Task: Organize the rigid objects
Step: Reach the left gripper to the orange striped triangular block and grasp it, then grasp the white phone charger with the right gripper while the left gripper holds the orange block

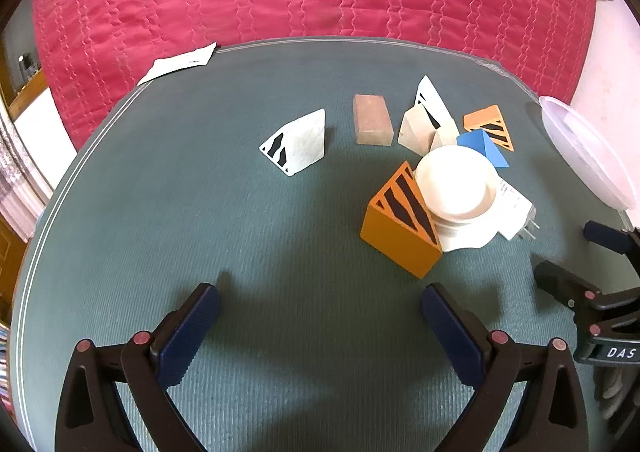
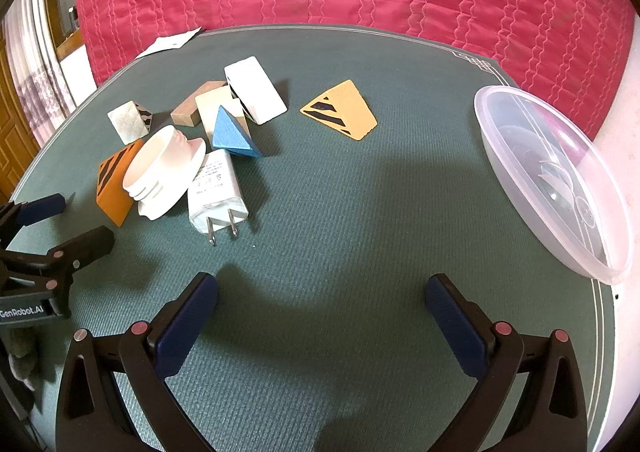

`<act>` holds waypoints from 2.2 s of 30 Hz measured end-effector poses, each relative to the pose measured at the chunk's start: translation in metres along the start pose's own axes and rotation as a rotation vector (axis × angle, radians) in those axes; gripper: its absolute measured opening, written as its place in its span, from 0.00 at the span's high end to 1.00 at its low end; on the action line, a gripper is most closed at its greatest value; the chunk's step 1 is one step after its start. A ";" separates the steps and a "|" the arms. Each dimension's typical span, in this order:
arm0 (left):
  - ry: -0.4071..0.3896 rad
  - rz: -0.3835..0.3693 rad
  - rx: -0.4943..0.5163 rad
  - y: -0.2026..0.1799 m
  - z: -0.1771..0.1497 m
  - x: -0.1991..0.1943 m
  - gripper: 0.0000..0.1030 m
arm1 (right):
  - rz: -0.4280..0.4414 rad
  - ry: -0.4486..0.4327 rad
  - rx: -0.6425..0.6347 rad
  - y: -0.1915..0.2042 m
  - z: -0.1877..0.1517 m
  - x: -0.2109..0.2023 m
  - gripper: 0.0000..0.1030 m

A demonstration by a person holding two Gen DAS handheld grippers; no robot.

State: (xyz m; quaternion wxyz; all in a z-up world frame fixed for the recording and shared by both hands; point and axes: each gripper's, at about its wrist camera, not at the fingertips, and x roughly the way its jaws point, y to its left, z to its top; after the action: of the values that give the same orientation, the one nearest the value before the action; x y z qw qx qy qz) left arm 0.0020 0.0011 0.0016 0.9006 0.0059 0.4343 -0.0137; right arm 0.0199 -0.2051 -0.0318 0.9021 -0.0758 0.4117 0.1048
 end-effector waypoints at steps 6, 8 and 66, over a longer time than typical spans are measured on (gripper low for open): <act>-0.100 -0.040 -0.018 -0.005 0.006 -0.011 0.03 | 0.003 -0.002 0.001 0.000 -0.001 -0.001 0.00; -0.108 -0.045 -0.005 -0.010 0.011 -0.013 0.14 | 0.004 -0.003 0.002 0.001 -0.001 -0.002 0.00; -0.133 -0.059 -0.056 0.008 0.016 -0.010 0.70 | 0.089 -0.079 -0.073 0.038 0.015 0.005 0.65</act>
State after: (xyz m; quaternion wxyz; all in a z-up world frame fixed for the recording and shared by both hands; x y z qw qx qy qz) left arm 0.0084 0.0087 0.0196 0.9265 -0.0328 0.3737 -0.0286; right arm 0.0247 -0.1638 -0.0278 0.9087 -0.0859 0.3746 0.1626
